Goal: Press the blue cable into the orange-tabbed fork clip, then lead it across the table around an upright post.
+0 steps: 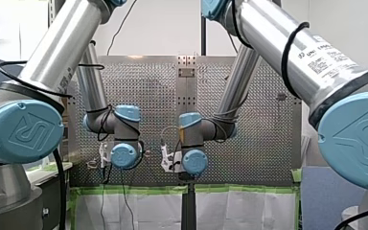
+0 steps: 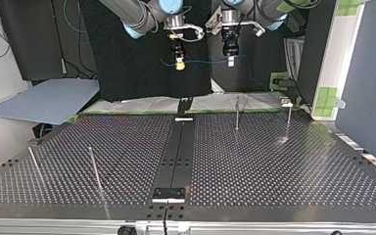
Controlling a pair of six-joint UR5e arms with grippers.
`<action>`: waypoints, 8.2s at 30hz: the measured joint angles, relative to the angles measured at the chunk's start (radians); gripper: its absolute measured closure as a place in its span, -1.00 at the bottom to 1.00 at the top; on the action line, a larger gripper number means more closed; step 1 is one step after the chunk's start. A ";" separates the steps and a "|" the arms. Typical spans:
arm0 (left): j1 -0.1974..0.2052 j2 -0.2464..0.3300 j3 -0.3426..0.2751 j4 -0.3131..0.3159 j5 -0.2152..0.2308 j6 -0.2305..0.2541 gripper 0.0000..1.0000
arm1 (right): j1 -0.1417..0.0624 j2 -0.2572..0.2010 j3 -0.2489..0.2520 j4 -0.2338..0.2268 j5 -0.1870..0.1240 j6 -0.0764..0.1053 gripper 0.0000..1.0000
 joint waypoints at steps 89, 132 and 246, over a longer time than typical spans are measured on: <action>0.231 -0.296 0.220 -0.091 0.182 -0.187 1.00 | -0.244 0.129 -0.190 0.047 -0.396 0.129 1.00; 0.389 -0.296 0.382 -0.202 0.231 -0.212 1.00 | -0.245 0.227 -0.309 0.091 -0.438 0.106 1.00; 0.556 -0.387 0.592 -0.592 0.538 -0.269 -1.00 | -0.373 0.238 -0.460 0.236 -0.442 0.072 1.00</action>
